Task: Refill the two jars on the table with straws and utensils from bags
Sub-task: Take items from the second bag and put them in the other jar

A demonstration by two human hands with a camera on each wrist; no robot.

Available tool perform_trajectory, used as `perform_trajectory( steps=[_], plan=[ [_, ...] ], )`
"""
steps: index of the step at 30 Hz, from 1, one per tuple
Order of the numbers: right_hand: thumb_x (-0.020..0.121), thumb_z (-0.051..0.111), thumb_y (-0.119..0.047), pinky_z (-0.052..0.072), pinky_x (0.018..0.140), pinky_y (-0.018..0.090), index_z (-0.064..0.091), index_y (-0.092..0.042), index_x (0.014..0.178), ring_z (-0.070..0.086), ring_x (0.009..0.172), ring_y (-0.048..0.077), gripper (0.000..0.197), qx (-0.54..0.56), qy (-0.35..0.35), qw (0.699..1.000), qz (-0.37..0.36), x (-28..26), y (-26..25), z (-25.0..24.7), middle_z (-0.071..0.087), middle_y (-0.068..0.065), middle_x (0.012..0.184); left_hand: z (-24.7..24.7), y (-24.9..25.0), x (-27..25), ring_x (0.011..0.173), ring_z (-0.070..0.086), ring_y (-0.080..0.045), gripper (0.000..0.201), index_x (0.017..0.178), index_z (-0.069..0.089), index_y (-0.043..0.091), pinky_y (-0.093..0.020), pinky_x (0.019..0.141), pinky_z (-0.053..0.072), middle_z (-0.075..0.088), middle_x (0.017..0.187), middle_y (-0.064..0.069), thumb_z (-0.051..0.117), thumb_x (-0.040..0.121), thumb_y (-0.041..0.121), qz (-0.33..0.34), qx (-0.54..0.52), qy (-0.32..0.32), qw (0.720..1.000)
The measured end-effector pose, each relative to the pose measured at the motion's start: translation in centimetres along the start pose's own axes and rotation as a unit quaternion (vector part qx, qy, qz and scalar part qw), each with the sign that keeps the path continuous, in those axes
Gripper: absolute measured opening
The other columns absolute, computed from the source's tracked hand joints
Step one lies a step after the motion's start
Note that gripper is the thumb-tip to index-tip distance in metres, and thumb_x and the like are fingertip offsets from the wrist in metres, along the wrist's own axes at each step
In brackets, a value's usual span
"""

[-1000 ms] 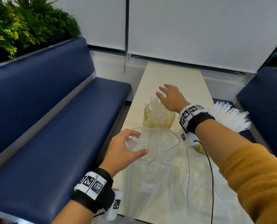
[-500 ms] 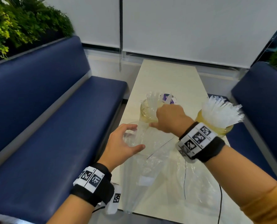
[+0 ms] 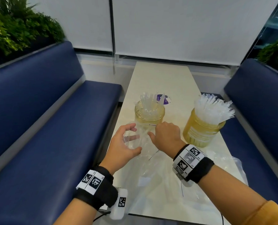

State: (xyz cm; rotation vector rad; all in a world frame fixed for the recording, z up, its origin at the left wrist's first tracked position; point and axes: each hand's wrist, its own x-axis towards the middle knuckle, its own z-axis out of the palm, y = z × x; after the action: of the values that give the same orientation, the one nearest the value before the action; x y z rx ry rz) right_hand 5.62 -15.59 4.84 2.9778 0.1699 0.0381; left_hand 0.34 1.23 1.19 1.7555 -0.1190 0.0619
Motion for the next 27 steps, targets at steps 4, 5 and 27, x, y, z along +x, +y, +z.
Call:
perform_trajectory(
  steps=[4, 5, 27],
  plan=[
    [0.106, 0.035, -0.044, 0.038, 0.068, 0.032, 0.063, -0.013, 0.113, 0.066, 0.100, 0.026, 0.043, -0.010, -0.003, 1.000, -0.021, -0.5, 0.1, 1.0, 0.066, 0.006, 0.109, 0.1, 0.3, -0.2, 0.112, 0.068, -0.006, 0.078, 0.137, 0.049, 0.028, -0.038, 0.069, 0.065, 0.057, 0.125, 0.006, 0.077, 0.074, -0.010, -0.006, -0.020, -0.007, 1.000],
    [0.107, 0.032, -0.042, 0.038, 0.067, 0.032, 0.063, -0.013, 0.113, 0.066, 0.099, 0.026, 0.042, -0.007, 0.002, 1.000, -0.025, -0.6, 0.1, 1.2, 0.066, 0.005, 0.109, 0.1, 0.3, -0.2, 0.112, 0.068, -0.006, 0.079, 0.138, 0.049, 0.027, -0.035, 0.068, 0.064, 0.057, 0.125, 0.005, 0.075, 0.074, -0.012, -0.006, -0.023, -0.009, 1.000],
    [0.109, 0.037, -0.030, 0.020, 0.046, 0.021, 0.047, -0.012, 0.125, 0.042, 0.059, 0.021, 0.027, 0.111, 0.114, 0.978, -0.139, -2.3, -0.9, -8.1, 0.067, 0.011, 0.099, 2.2, 1.6, -0.2, 0.113, 0.046, 0.019, 0.096, 0.130, 0.047, 0.040, -0.008, 0.083, 0.036, 0.051, 0.122, 0.030, 0.096, 0.048, 0.055, 0.005, 0.079, 0.043, 0.996]
  ],
)
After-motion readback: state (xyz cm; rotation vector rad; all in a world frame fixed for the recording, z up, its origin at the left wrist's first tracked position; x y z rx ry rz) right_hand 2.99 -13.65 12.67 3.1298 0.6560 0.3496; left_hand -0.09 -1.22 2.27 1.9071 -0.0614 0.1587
